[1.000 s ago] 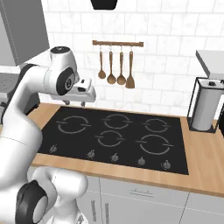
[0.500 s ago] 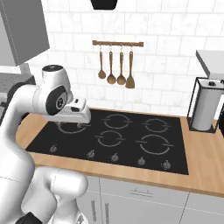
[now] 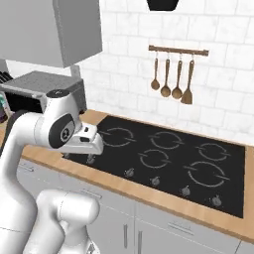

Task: Navigate to the stand mixer.

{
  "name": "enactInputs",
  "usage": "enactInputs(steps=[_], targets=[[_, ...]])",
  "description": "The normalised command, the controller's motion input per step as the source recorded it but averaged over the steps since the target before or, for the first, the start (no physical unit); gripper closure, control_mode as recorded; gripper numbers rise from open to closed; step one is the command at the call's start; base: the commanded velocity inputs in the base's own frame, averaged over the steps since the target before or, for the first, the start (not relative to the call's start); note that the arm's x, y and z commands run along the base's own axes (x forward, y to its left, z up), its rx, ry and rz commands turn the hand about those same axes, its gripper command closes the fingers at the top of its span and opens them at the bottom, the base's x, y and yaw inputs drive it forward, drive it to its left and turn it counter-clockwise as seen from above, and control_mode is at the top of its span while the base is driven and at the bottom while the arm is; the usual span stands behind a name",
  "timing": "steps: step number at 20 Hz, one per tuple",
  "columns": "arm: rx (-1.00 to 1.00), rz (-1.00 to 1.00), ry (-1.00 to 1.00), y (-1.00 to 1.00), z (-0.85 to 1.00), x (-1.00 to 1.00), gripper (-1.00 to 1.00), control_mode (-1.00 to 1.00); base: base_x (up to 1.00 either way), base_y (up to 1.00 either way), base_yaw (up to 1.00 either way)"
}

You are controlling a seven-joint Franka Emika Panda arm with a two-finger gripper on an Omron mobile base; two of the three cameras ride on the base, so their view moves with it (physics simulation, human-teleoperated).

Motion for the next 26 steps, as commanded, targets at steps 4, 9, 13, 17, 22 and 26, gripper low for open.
enactInputs(steps=[4, 9, 13, 17, 22, 26], targets=[[0.00, 0.00, 0.00, 0.00, 0.00, 0.00, -1.00, 1.00, -0.02, 0.00, 0.83], [0.00, 0.00, 0.00, 0.00, 0.00, 0.00, -1.00, 1.00, 0.03, 0.01, 0.90], [0.00, 0.00, 0.00, 0.00, 0.00, 0.00, -1.00, 1.00, 0.07, 0.00, 0.93], [0.00, 0.00, 0.00, 0.00, 0.00, 0.00, -1.00, 1.00, 0.17, 0.01, 0.90], [0.00, 0.00, 0.00, 0.00, 0.00, 0.00, -1.00, 1.00, 0.31, 0.02, 0.87], [0.00, 0.00, 0.00, 0.00, 0.00, 0.00, -1.00, 1.00, 0.41, 0.00, 0.84]])
